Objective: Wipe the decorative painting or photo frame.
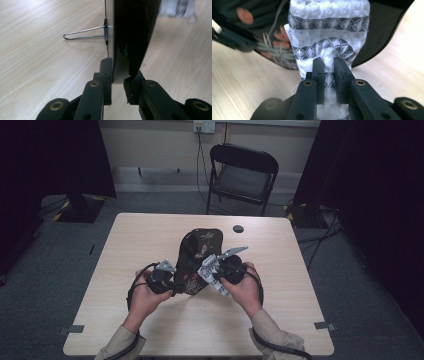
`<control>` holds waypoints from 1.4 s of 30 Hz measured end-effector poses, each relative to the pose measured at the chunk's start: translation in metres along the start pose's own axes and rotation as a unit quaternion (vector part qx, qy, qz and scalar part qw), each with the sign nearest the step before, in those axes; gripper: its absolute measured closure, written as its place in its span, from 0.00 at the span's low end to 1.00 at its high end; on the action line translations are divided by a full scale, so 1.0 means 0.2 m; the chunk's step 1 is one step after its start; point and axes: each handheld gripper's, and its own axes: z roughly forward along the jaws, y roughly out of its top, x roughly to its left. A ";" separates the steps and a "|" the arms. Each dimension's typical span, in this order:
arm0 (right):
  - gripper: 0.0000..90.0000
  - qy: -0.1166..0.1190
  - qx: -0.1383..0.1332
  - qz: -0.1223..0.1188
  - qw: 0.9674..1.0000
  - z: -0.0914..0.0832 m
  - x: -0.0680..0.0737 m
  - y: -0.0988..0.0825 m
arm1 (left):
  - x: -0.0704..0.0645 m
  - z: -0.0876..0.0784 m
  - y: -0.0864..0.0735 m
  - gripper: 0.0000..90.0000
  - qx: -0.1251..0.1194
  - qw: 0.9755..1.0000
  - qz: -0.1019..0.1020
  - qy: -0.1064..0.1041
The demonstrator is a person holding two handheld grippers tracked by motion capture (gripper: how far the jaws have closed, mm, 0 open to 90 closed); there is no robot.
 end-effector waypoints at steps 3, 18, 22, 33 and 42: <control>0.90 0.005 0.008 0.005 1.000 0.05 0.01 -0.05 | 0.00 0.00 0.00 0.87 0.000 1.000 0.000 0.000; 0.90 0.019 0.042 0.021 0.999 0.19 0.02 -0.23 | 0.00 0.00 0.00 0.87 -0.003 1.000 -0.001 0.000; 0.90 0.017 0.038 0.020 0.999 0.16 0.02 -0.23 | 0.00 0.00 0.00 0.87 -0.002 1.000 -0.002 0.001; 0.90 -0.013 -0.029 -0.002 0.999 -0.21 -0.03 0.04 | 0.00 0.00 0.00 0.87 -0.003 1.000 -0.003 0.002; 0.90 -0.028 -0.073 -0.014 0.997 -0.37 -0.03 0.26 | 0.01 0.00 0.00 0.87 -0.004 1.000 -0.003 0.000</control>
